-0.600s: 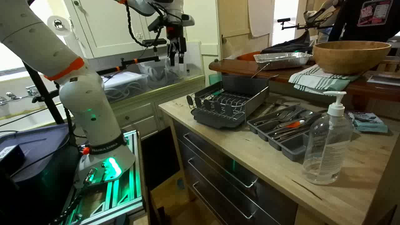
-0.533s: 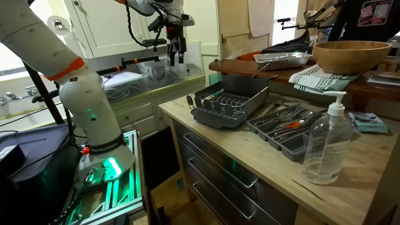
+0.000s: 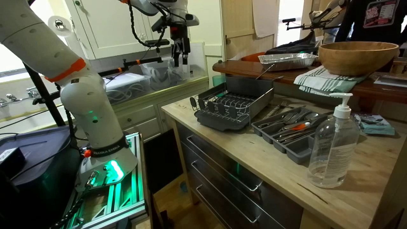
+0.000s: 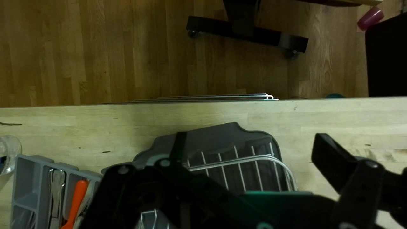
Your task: Move the knife from the left rack to the right rack
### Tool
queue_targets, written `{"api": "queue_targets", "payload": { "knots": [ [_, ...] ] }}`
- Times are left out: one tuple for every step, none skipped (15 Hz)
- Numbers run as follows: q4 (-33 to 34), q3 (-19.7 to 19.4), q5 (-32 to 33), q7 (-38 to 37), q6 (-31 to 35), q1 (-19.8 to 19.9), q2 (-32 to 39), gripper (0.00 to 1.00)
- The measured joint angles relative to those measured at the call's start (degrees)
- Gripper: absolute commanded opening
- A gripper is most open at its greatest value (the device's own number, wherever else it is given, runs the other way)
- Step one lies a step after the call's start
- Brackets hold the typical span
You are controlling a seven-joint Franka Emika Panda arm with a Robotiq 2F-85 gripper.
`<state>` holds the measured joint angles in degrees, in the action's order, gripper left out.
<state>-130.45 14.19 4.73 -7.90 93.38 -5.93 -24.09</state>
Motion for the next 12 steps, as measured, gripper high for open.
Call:
{"api": "queue_targets", "payload": {
  "knots": [
    [0.0, -1.2, 0.0, -0.6, 0.5, 0.4, 0.2, 1.0],
    [0.0, -2.8, 0.0, -0.8, 1.2, 1.1, 0.4, 1.0],
    [0.0, -4.7, 0.0, -0.8, 2.3, 2.1, 0.8, 1.0],
    [0.0, -6.8, 0.0, -0.2, 3.5, 3.0, 1.4, 1.0],
    [0.1, -9.0, -0.1, 0.7, 5.1, 4.0, 2.1, 1.0],
    [0.4, -11.0, -0.1, 0.8, 7.4, 5.1, 2.8, 1.0],
    [1.1, -12.4, -0.1, 0.5, 9.8, 6.2, 3.7, 1.0],
    [2.1, -13.4, -0.2, -0.2, 12.4, 7.1, 4.6, 1.0],
    [3.2, -13.8, -0.5, -1.2, 15.2, 7.7, 5.7, 1.0],
    [4.5, -13.9, -0.6, -2.9, 18.3, 8.0, 6.9, 1.0],
    [5.8, -13.6, -0.7, -5.0, 21.5, 8.0, 8.2, 1.0],
    [7.3, -13.1, -0.7, -7.6, 24.8, 8.0, 9.9, 1.0]
  ]
}}
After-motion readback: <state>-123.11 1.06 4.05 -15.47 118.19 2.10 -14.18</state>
